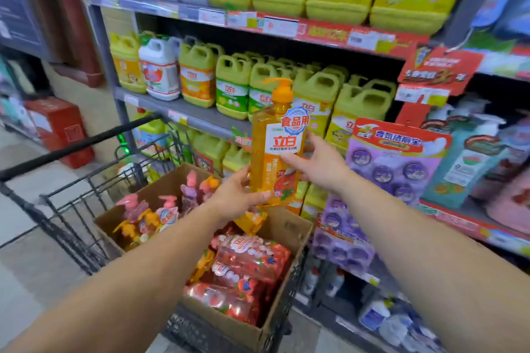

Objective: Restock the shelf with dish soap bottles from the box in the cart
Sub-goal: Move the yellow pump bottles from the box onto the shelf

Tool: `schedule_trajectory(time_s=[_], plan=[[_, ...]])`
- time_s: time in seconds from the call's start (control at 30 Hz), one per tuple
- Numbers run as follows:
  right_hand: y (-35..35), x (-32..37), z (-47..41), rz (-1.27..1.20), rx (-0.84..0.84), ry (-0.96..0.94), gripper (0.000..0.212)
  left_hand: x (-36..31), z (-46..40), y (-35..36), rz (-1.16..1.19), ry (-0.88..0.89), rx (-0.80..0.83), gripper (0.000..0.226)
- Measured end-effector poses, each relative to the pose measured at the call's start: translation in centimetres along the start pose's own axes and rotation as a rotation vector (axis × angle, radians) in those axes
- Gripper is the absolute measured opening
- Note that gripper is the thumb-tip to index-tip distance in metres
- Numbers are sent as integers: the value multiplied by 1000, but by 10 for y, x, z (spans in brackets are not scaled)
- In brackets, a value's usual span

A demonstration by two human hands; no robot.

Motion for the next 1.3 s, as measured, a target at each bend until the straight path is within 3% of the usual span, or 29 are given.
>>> schedule_trajectory(time_s=[0.17,0.3,0.53,0.7,0.8,0.9,1.07,1.13,1.3], plan=[[-83,-31,42,-23,-215,47,47,-43,-17,85,-22,107,180,70],[-157,-61,89,45,-394,124,58,-71,-23,173,-51,181,312,73],[-314,-117,196,202,-626,173,53,-123,-4,368,-28,327,435,82],[-436,-148,276,278,-742,193,58,-174,19,511,3,410,556,75],[-499,-159,321,313,-817,214,46,-210,39,587,28,491,602,79],[-554,-169,353,317,-915,211,43,-243,54,651,60,513,670,67],[-619,-194,376,260,-1098,276,85,-287,64,729,53,537,744,62],[-643,-207,378,254,-1144,264,87,-301,62,755,37,546,767,59],[-706,-233,376,240,-1162,209,58,-345,46,813,-1,636,809,51]])
Point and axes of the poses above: each hand's wrist, its own z-axis away from the middle knuckle, its own y-axis out of the palm, x = y × z, the point moved 1 cm from there along -z, towards the middle knuckle, and after that the axes turned 5 degrees about z, right-handed, at the moved point
